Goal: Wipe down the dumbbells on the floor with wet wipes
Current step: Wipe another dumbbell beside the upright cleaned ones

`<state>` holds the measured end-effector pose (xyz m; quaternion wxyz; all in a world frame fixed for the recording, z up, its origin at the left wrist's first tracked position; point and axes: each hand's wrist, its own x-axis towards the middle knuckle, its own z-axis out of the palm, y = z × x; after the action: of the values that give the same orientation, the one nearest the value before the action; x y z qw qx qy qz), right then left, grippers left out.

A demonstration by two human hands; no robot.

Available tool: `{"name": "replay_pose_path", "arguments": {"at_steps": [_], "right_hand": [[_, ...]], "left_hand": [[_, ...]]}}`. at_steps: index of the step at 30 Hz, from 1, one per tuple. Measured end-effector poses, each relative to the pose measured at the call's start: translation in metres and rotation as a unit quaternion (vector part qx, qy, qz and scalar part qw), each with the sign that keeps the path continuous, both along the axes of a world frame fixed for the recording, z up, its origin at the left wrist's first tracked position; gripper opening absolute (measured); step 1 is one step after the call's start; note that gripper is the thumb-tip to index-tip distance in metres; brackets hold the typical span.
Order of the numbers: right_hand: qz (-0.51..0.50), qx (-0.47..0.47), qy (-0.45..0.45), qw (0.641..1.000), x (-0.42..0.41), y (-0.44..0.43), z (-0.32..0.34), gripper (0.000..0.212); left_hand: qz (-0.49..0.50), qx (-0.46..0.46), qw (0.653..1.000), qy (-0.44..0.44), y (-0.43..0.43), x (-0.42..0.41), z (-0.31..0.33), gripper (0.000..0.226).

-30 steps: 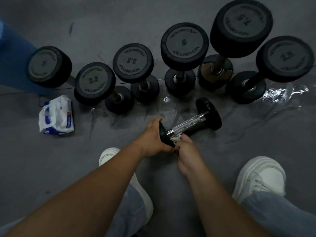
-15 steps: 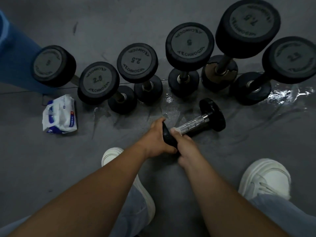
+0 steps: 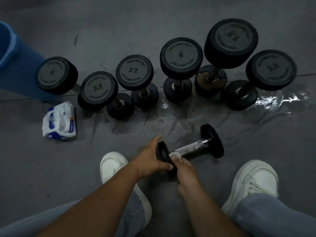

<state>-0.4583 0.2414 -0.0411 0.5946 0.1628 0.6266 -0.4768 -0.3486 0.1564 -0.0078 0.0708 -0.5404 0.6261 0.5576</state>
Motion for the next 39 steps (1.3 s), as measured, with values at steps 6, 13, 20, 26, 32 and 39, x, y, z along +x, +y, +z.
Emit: {"name": "replay_pose_path", "arguments": {"at_steps": [6,13,20,26,32,39], "right_hand": [[0.013,0.005,0.024,1.000,-0.004,-0.031,0.000,0.019],[0.021,-0.002,0.036,0.999,0.000,-0.029,-0.006,0.014],[0.025,-0.030,0.012,0.999,-0.004,-0.018,-0.003,0.018],[-0.003,-0.022,0.028,0.999,-0.007,-0.042,-0.004,0.026],[-0.087,0.019,-0.021,0.996,-0.027,-0.008,-0.015,0.011],[-0.202,0.019,-0.117,0.972,-0.040,-0.022,-0.011,0.017]], "left_hand": [[-0.142,-0.161,0.972,-0.099,0.011,-0.018,0.000,0.117],[-0.155,-0.171,0.966,-0.117,-0.003,-0.019,-0.003,0.123],[-0.128,-0.145,0.977,-0.090,-0.006,-0.017,-0.006,0.124],[-0.109,-0.121,0.985,-0.060,-0.015,-0.017,-0.007,0.119],[-0.102,-0.088,0.989,-0.061,-0.032,-0.015,-0.007,0.117],[-0.161,-0.059,0.978,-0.118,-0.052,0.028,0.001,0.124]]}}
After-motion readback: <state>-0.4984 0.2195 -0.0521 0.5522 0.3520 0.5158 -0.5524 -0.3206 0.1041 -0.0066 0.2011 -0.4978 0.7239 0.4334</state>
